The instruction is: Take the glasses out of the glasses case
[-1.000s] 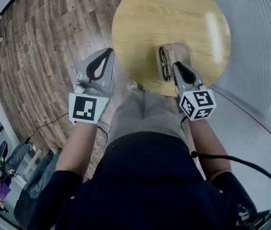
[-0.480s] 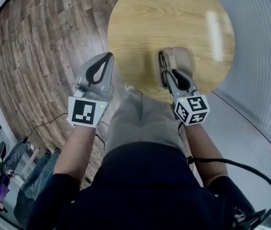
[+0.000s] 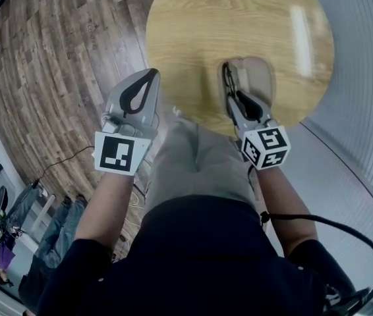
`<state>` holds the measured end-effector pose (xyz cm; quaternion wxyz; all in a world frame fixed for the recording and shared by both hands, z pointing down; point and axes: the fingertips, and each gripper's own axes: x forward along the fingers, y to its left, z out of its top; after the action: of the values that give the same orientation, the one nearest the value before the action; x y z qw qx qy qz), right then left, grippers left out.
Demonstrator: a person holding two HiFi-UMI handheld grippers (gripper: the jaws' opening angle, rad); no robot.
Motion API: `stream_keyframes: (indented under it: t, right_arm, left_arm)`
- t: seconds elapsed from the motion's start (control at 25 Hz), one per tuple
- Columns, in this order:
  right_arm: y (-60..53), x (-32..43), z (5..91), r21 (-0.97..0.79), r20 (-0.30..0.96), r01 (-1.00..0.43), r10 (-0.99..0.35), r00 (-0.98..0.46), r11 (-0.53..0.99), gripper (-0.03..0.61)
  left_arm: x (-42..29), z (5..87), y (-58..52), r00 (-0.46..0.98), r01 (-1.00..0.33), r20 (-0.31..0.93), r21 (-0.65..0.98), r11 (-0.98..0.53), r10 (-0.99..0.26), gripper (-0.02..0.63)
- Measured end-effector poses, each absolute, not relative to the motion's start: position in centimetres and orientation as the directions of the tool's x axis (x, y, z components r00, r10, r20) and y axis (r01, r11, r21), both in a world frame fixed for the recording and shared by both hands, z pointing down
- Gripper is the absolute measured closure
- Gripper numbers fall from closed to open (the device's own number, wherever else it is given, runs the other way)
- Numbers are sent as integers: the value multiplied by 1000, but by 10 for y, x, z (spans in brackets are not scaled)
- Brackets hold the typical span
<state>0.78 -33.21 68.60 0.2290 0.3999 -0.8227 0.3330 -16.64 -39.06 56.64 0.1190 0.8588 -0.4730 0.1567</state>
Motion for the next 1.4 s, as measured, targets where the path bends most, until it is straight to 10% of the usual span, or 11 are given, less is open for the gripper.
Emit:
stream_keyframes:
  t: [1.4]
  right_arm:
    - [-342, 27, 647, -311, 597, -829, -583, -551, 465, 545]
  left_arm:
    - [-161, 510, -383, 486, -856, 306, -26, -517, -819, 610]
